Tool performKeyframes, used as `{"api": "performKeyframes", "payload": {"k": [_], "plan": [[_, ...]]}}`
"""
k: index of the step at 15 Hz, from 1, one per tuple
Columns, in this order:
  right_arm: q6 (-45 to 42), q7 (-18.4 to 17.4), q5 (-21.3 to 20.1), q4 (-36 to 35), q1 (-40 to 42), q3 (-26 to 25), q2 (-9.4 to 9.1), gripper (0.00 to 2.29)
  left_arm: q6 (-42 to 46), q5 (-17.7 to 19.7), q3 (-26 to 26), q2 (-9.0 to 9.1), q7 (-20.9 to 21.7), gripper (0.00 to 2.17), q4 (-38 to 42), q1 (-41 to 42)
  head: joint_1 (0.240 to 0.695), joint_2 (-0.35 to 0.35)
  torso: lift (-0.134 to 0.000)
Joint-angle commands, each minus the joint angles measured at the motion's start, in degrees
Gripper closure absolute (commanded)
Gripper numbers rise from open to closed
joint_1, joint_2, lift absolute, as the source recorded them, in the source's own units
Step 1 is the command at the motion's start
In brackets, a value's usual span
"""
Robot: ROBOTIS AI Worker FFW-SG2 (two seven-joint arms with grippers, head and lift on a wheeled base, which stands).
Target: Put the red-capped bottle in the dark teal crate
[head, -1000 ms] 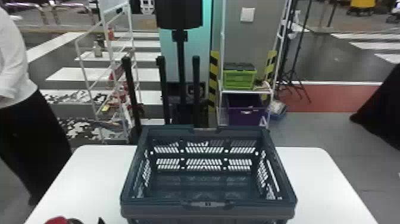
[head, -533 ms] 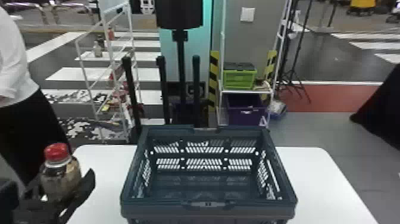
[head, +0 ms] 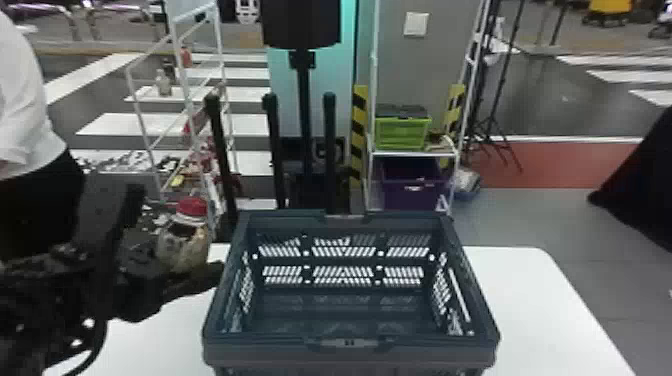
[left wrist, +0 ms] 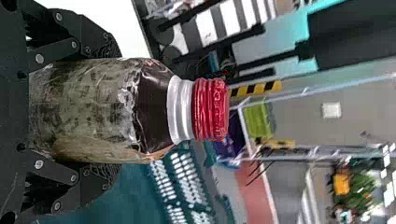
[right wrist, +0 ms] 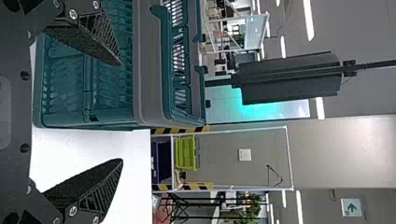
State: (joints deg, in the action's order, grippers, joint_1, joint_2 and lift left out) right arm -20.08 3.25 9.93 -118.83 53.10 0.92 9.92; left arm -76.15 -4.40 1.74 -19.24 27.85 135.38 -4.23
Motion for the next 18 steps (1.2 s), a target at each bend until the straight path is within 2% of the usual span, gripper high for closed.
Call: {"api": "performKeyframes", "payload": {"k": [1, 4, 8, 11, 13, 15, 18], "plan": [[0.0, 0.0, 0.0, 0.0, 0.1, -0.4, -0.07, 0.15, -4.0, -1.5, 8.7, -1.85, 2.3, 2.15, -5.3, -9.0, 0.499, 0.0, 0.0], [0.0, 0.0, 0.2, 0.2, 0.2, -0.7, -0.07, 0.15, -5.4, -2.7, 20.0, -2.38, 6.2, 2.15, -15.4, -20.0, 0.499, 0.0, 0.0], [-1.8, 0.0, 0.5, 0.4, 1.2, -1.2, -0.16, 0.15, -2.9, -1.8, 33.9, -2.02, 10.8, 2.15, -32.1, -32.7, 0.499, 0.0, 0.0], [-3.7, 0.0, 0.6, 0.5, 1.9, -1.4, -0.16, 0.15, 5.2, -1.3, 42.1, 1.14, 13.8, 2.15, -44.5, -38.4, 0.499, 0.0, 0.0], [-4.0, 0.0, 0.6, 0.5, 2.0, -1.4, -0.16, 0.15, 10.6, -1.2, 46.3, 4.04, 14.8, 2.15, -52.9, -40.9, 0.499, 0.0, 0.0], [-4.2, 0.0, 0.6, 0.5, 2.1, -1.4, -0.25, 0.15, 17.8, -2.9, 50.2, 8.43, 17.8, 2.15, -63.2, -42.9, 0.499, 0.0, 0.0], [-5.1, 0.0, 0.6, 0.9, 2.2, -1.3, -0.6, 0.15, 32.9, -7.5, 50.9, 15.03, 20.8, 2.15, -77.5, -43.8, 0.499, 0.0, 0.0]]}}
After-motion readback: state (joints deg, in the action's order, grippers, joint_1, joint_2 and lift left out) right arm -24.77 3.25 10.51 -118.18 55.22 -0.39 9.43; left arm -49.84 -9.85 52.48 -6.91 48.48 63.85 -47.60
